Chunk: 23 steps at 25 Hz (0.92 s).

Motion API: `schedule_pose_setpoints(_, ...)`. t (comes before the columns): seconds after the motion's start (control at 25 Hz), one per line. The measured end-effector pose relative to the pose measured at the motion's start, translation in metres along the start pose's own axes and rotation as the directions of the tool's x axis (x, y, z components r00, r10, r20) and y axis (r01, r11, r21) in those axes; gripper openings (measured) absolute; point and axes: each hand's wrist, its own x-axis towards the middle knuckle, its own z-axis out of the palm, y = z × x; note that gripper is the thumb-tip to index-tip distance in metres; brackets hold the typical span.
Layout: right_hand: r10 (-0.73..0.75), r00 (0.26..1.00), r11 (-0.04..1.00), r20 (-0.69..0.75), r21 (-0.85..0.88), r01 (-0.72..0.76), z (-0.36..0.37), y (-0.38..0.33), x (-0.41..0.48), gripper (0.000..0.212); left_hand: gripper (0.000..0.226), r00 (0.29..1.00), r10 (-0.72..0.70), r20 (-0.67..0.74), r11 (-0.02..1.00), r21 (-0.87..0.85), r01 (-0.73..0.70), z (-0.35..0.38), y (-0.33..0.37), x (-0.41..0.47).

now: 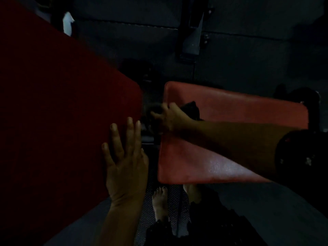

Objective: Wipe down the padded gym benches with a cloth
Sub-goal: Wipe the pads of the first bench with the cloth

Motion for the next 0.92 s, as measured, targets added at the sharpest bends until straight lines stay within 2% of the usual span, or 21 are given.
schedule_pose_setpoints(0.08, 0.156, 0.986, 0.987, -0.065, 0.046, -0.153, -0.013, 0.043, 0.01, 0.049, 0.067, 0.994, -0.049, -0.095, 0.984, -0.173, 0.032, 0.0, 0.009, 0.011)
schedule_pose_setpoints(0.12, 0.246, 0.967, 0.966, -0.068, 0.102, -0.238, -0.019, 0.07, 0.018, 0.048, 0.07, 0.988, -0.088, -0.126, 0.947, -0.318, 0.044, 0.0, 0.019, 0.022)
schedule_pose_setpoints(0.2, 0.374, 0.922, 0.874, 0.104, 0.294, -0.388, -0.023, 0.107, 0.031, 0.049, 0.081, 0.995, -0.041, -0.09, 0.778, -0.627, -0.024, 0.002, 0.042, 0.044)
schedule_pose_setpoints(0.28, 0.39, 0.872, 0.751, 0.294, 0.446, -0.487, -0.017, 0.128, 0.038, 0.055, 0.101, 0.989, 0.146, 0.034, 0.61, -0.79, -0.063, 0.007, 0.068, 0.072)
schedule_pose_setpoints(0.32, 0.398, 0.853, 0.703, 0.337, 0.486, -0.519, -0.011, 0.135, 0.035, 0.057, 0.115, 0.952, 0.284, 0.115, 0.543, -0.837, -0.061, 0.009, 0.079, 0.088)
schedule_pose_setpoints(0.36, 0.419, 0.836, 0.664, 0.354, 0.508, -0.548, -0.004, 0.14, 0.025, 0.058, 0.127, 0.879, 0.429, 0.21, 0.488, -0.872, -0.03, 0.011, 0.088, 0.103)
schedule_pose_setpoints(0.4, 0.433, 0.823, 0.638, 0.368, 0.52, -0.568, 0.005, 0.144, 0.01, 0.057, 0.138, 0.773, 0.556, 0.306, 0.464, -0.886, 0.017, 0.013, 0.096, 0.116)
schedule_pose_setpoints(0.48, 0.485, 0.779, 0.571, 0.398, 0.531, -0.626, 0.024, 0.154, -0.026, 0.053, 0.152, 0.561, 0.703, 0.436, 0.501, -0.864, 0.044, 0.018, 0.107, 0.129)
schedule_pose_setpoints(0.52, 0.535, 0.739, 0.532, 0.41, 0.516, -0.671, 0.027, 0.154, -0.042, 0.052, 0.155, 0.511, 0.724, 0.464, 0.531, -0.847, 0.018, 0.022, 0.111, 0.13)
schedule_pose_setpoints(0.6, 0.626, 0.675, 0.503, 0.39, 0.46, -0.732, 0.027, 0.143, -0.05, 0.049, 0.161, 0.508, 0.706, 0.493, 0.593, -0.804, -0.044, 0.027, 0.119, 0.126)
schedule_pose_setpoints(0.64, 0.644, 0.674, 0.506, 0.362, 0.46, -0.73, 0.021, 0.134, -0.043, 0.047, 0.163, 0.519, 0.683, 0.513, 0.629, -0.775, -0.061, 0.027, 0.121, 0.124)
schedule_pose_setpoints(0.72, 0.612, 0.725, 0.529, 0.315, 0.519, -0.672, 0.01, 0.12, -0.022, 0.05, 0.163, 0.521, 0.636, 0.569, 0.698, -0.712, -0.075, 0.024, 0.127, 0.12)
schedule_pose_setpoints(0.84, 0.421, 0.873, 0.602, 0.247, 0.644, -0.472, 0.018, 0.132, -0.017, 0.063, 0.163, 0.544, 0.596, 0.59, 0.736, -0.673, -0.077, 0.023, 0.132, 0.118)
schedule_pose_setpoints(0.92, 0.395, 0.878, 0.583, 0.27, 0.665, -0.467, 0.037, 0.156, -0.044, 0.066, 0.164, 0.568, 0.588, 0.576, 0.729, -0.682, -0.064, 0.024, 0.132, 0.116)
